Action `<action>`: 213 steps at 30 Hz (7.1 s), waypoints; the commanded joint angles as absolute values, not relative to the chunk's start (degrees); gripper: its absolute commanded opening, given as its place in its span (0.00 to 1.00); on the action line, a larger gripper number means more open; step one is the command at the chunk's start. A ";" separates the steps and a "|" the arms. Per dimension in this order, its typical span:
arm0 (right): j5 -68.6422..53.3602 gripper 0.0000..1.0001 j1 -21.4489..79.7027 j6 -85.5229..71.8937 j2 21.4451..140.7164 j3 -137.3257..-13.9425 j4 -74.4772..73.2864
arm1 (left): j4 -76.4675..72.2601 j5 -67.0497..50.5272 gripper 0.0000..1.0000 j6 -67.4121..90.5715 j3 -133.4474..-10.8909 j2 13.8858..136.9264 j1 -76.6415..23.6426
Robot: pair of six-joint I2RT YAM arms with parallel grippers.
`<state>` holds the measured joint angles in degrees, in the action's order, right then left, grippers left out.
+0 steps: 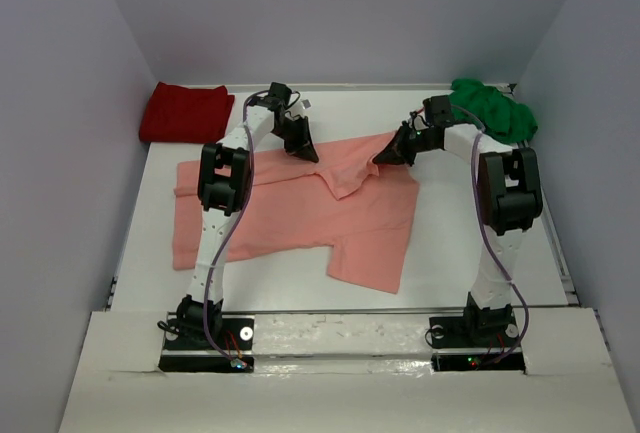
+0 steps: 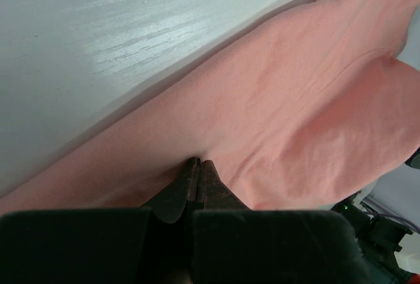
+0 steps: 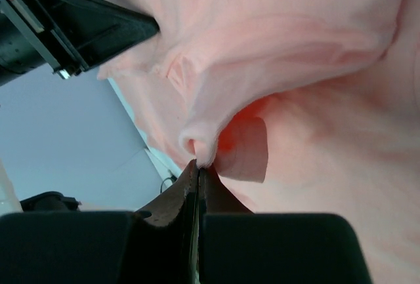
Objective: Fold and stack the t-shirts
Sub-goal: Fold the flattened tshirt in 1/3 of the way
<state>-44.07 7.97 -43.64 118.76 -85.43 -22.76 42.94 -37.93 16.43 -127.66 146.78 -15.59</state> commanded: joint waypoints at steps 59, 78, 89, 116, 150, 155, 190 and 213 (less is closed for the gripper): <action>4.78 0.43 44.10 1.90 107.56 -81.82 -27.60 | 46.32 -27.51 0.04 13.45 -127.26 150.29 -13.18; 27.69 0.45 50.36 13.18 122.25 -94.92 -26.98 | 46.23 -28.04 0.04 13.10 -127.27 150.38 -13.01; 26.90 0.42 50.36 11.78 125.42 -96.77 -27.77 | 46.23 -28.48 0.04 13.10 -127.35 150.56 -13.10; 15.13 0.13 48.08 5.63 127.35 -106.96 -40.33 | 46.32 -28.21 0.04 13.18 -127.27 150.47 -12.92; -7.89 0.60 37.01 -6.58 126.04 -117.41 -51.06 | 46.32 -28.21 0.04 13.18 -127.35 150.38 -12.74; -8.09 0.58 31.38 -10.98 125.42 -119.35 -51.68 | 46.14 -28.39 0.04 13.27 -127.35 150.38 -12.74; -0.36 0.00 22.06 -15.38 130.52 -110.22 -50.45 | 46.05 -28.83 0.04 13.18 -127.44 150.38 -12.66; 4.49 0.00 17.84 -18.19 125.16 -108.72 -50.80 | 40.44 -40.15 0.09 14.76 -126.48 146.43 -13.09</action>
<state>6.55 18.59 -17.58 129.34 -107.24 -50.17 42.70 -39.11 15.46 -128.03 146.78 -13.69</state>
